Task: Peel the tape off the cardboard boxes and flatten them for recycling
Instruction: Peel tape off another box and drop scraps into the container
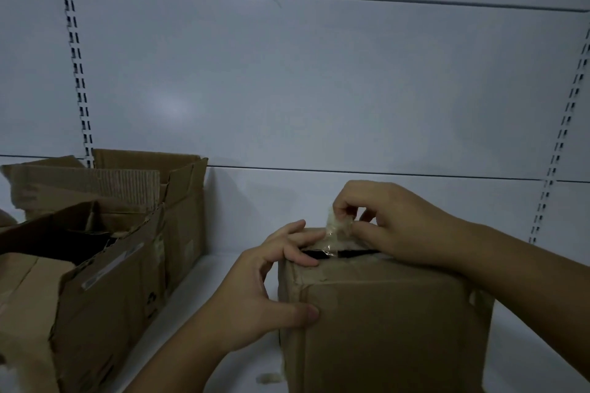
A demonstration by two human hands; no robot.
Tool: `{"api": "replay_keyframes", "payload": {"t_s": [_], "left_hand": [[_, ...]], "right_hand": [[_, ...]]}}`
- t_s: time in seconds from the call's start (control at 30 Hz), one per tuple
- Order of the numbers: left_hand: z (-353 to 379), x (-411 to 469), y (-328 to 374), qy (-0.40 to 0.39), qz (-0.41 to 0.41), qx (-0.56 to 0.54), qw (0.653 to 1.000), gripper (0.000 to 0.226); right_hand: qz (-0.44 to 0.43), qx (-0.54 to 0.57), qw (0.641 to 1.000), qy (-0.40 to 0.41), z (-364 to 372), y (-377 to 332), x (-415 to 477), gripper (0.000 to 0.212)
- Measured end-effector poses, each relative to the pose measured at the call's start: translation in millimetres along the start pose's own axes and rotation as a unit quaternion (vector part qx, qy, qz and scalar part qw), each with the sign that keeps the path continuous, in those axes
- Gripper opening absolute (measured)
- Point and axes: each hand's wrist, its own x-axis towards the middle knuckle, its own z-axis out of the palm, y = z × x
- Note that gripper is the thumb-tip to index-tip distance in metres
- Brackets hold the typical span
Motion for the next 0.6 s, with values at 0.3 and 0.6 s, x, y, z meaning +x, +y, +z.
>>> {"api": "replay_keyframes", "payload": {"t_s": [0.3,0.6], "left_hand": [[2.9,0.5,-0.3,0.023,-0.005,-0.007,1.000,0.034],[2.2,1.3,1.0,0.016,-0.004,-0.004,1.000,0.034]], "right_hand": [[0.170,0.367,0.914,0.041,-3.5,1.7,-2.2,0.008],[0.180,0.636,0.750,0.010,-17.2,7.6,-1.6,0.016]]}}
